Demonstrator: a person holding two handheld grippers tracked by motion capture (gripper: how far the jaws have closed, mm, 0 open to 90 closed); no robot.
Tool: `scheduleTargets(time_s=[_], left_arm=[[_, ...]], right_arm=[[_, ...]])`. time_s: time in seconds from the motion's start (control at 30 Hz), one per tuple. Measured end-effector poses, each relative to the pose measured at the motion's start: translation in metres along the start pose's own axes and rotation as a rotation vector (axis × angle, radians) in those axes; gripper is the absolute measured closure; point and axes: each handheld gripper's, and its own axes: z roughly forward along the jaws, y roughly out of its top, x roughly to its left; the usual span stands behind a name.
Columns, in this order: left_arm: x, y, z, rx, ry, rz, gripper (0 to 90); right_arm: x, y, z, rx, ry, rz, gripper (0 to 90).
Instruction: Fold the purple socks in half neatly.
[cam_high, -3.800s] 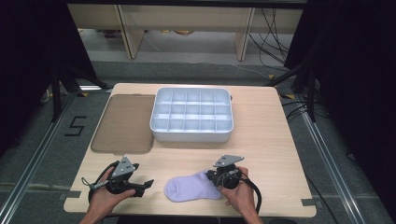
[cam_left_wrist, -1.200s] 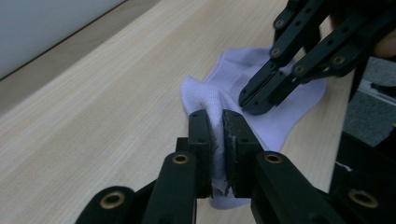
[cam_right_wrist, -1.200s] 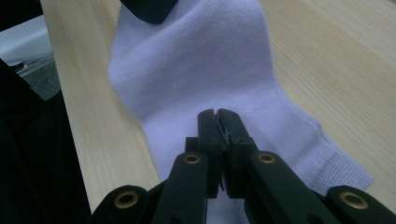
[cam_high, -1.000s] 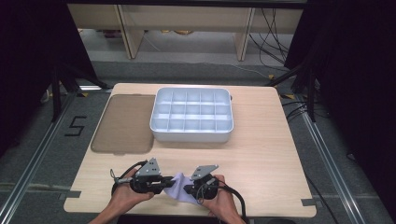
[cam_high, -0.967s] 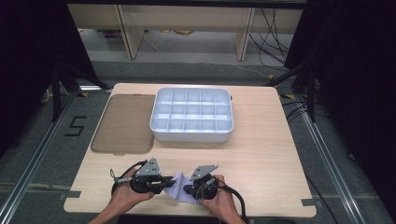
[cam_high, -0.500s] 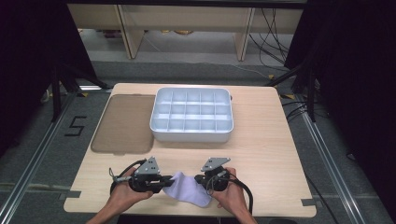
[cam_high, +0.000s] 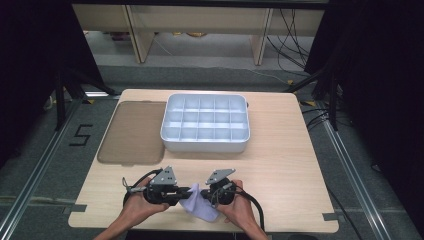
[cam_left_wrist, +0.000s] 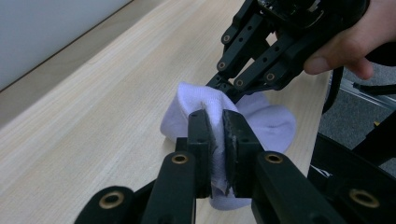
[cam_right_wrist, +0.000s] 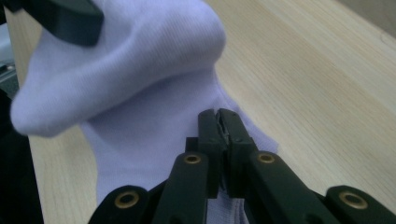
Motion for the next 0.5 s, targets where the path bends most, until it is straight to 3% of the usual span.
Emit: scheduleTargets(time_s=[0.07, 0.1, 0.23, 0.3, 0.33, 0.4, 0.5], left_arm=[[0.0, 0.0, 0.001, 0.006, -0.001, 0.002, 81.9], [0.002, 0.0, 0.0, 0.022, 0.006, 0.021, 81.9], [0.001, 0.0, 0.001, 0.017, 0.001, 0.006, 81.8], [0.001, 0.0, 0.002, 0.017, -0.001, 0.003, 81.8], [0.001, 0.0, 0.003, 0.017, -0.004, -0.007, 81.7], [0.002, 0.001, 0.003, 0.036, 0.003, 0.013, 81.4], [0.001, 0.002, 0.005, 0.036, 0.0, 0.01, 81.2]], right_arm=[[-0.002, 0.001, -0.002, 0.001, 0.007, -0.001, 87.0], [-0.005, 0.001, -0.011, -0.028, 0.02, 0.03, 87.0], [-0.009, 0.0, -0.028, -0.076, -0.014, 0.003, 87.0], [-0.01, -0.004, -0.042, -0.062, -0.019, 0.006, 87.0], [-0.009, -0.008, -0.044, -0.08, -0.025, 0.018, 87.0], [-0.008, -0.021, -0.052, -0.05, -0.016, 0.027, 87.0], [-0.004, -0.028, -0.053, -0.032, -0.009, 0.024, 87.0]])
